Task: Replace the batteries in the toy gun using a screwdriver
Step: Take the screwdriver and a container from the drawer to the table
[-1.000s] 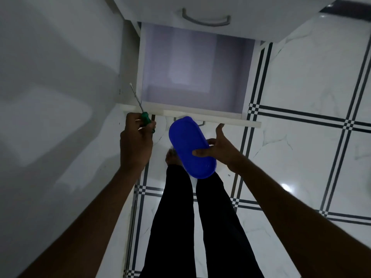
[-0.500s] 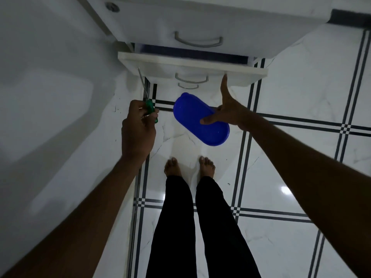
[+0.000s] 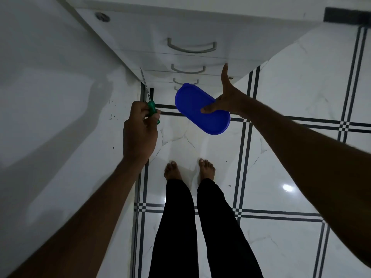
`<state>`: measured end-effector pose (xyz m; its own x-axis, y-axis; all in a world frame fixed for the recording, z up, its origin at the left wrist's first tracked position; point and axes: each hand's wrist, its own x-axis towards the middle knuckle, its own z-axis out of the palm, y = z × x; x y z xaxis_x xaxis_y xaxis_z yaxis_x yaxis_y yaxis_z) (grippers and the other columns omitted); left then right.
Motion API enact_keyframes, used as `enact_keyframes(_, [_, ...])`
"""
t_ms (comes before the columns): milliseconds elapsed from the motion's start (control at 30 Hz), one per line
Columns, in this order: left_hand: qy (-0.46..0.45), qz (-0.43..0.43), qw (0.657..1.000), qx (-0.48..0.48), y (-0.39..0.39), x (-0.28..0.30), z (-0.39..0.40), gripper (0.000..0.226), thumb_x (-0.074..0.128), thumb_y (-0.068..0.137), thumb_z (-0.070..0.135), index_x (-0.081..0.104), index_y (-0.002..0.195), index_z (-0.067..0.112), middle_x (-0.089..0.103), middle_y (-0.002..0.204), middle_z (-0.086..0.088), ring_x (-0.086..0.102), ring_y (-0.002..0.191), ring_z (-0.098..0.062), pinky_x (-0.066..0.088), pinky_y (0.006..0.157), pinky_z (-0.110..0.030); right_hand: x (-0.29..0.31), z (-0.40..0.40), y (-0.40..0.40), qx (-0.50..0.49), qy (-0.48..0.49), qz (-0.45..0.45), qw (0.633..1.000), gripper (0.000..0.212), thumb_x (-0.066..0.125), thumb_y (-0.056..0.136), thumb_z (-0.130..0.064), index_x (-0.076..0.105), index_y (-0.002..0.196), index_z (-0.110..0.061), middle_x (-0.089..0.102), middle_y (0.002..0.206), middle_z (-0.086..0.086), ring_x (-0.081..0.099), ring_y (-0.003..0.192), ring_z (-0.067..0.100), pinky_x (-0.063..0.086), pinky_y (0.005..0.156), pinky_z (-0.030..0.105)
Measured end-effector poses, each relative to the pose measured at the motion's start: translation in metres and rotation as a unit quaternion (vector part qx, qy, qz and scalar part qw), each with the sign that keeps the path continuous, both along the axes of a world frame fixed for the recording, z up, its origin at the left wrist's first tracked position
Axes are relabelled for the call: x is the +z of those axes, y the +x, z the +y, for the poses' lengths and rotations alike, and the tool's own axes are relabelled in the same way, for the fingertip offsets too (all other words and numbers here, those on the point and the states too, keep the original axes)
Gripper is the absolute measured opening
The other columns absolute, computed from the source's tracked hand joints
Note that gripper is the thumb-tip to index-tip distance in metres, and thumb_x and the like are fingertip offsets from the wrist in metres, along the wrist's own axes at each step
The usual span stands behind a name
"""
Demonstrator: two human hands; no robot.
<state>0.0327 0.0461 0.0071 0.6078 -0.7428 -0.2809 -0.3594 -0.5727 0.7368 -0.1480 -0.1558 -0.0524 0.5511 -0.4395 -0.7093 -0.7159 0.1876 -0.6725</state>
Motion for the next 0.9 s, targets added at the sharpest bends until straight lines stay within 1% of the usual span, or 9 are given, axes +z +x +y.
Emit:
enact_keyframes(100, [-0.002,0.01,1.0,-0.012,-0.005,0.007,0.002,0.027,0.063,0.093,0.022,0.053,0.115,0.009,0.068,0.108,0.001,0.067,0.094,-0.012,0.058,0.084,-0.031,0.008,0.005,-0.003,0.005,-0.025,-0.002,1.0,0.152,0.09,0.064,-0.017,-0.038,0.143,-0.032,-0.012,0.164,0.01,0.052,0.127,0.039,0.053,0.087,0.036])
enact_keyframes(167, [-0.003,0.019,1.0,-0.018,-0.009,0.018,0.005,0.027,0.064,0.092,0.022,0.055,0.114,0.01,0.068,0.107,0.002,0.067,0.095,-0.012,0.057,0.085,-0.032,0.02,0.013,-0.011,-0.007,-0.014,-0.008,1.0,0.15,0.09,0.066,-0.016,-0.037,0.143,-0.035,-0.002,0.165,0.013,0.06,0.118,0.035,0.055,0.082,0.033])
enact_keyframes(300, [0.006,0.037,0.999,-0.028,-0.018,0.062,0.005,0.023,0.066,0.09,0.021,0.059,0.11,0.012,0.067,0.102,0.007,0.067,0.089,-0.01,0.057,0.082,-0.028,0.073,0.043,-0.045,-0.101,0.02,-0.028,0.994,0.142,0.088,0.07,-0.016,-0.03,0.146,-0.04,0.04,0.15,0.023,0.074,0.085,0.018,0.061,0.066,0.028])
enact_keyframes(367, [-0.004,0.054,0.997,-0.052,-0.027,0.094,0.002,0.023,0.067,0.089,0.02,0.061,0.11,0.011,0.067,0.101,0.005,0.067,0.088,-0.009,0.057,0.081,-0.027,0.115,0.062,-0.069,-0.177,0.024,-0.023,0.984,0.134,0.085,0.074,-0.017,-0.022,0.151,-0.037,0.067,0.121,0.008,0.073,0.086,0.018,0.062,0.076,0.037])
enact_keyframes(467, [-0.023,0.058,0.993,-0.097,-0.042,0.142,-0.01,0.023,0.068,0.088,0.021,0.064,0.108,0.01,0.069,0.1,0.003,0.064,0.084,0.0,0.055,0.076,-0.015,0.173,0.081,-0.105,-0.261,-0.006,-0.031,0.965,0.119,0.084,0.076,-0.024,-0.003,0.156,-0.035,0.06,0.099,-0.02,0.069,0.09,0.009,0.06,0.08,0.034])
enact_keyframes(533, [-0.017,0.081,0.99,-0.115,-0.062,0.18,-0.025,0.02,0.069,0.087,0.023,0.066,0.105,0.014,0.069,0.097,0.004,0.065,0.083,0.0,0.055,0.074,-0.015,0.221,0.091,-0.141,-0.336,-0.008,-0.053,0.94,0.11,0.085,0.075,-0.029,0.01,0.156,-0.036,0.065,0.106,-0.013,0.07,0.092,0.007,0.06,0.078,0.032])
enact_keyframes(667, [-0.039,0.147,0.973,-0.172,-0.12,0.246,-0.061,0.015,0.07,0.084,0.026,0.068,0.097,0.019,0.072,0.091,0.003,0.071,0.084,-0.016,0.06,0.079,-0.039,0.302,0.109,-0.223,-0.447,-0.035,-0.103,0.888,0.092,0.087,0.071,-0.036,0.035,0.147,-0.043,0.066,0.119,0.016,0.069,0.105,0.021,0.057,0.092,0.046])
enact_keyframes(800, [-0.053,0.163,0.947,-0.271,-0.207,0.312,-0.109,0.015,0.07,0.086,0.019,0.068,0.098,0.01,0.072,0.089,-0.009,0.073,0.077,-0.018,0.06,0.078,-0.041,0.38,0.126,-0.312,-0.514,-0.103,-0.136,0.841,0.065,0.081,0.08,-0.033,0.051,0.137,-0.041,0.066,0.116,0.025,0.066,0.107,0.035,0.055,0.092,0.054])
enact_keyframes(900, [-0.074,0.163,0.925,-0.336,-0.302,0.361,-0.131,0.015,0.07,0.086,0.017,0.068,0.096,0.007,0.071,0.087,-0.011,0.072,0.076,-0.021,0.06,0.076,-0.041,0.425,0.146,-0.401,-0.568,-0.154,-0.149,0.795,0.054,0.076,0.085,-0.034,0.055,0.134,-0.037,0.071,0.113,0.015,0.069,0.105,0.029,0.059,0.087,0.046])
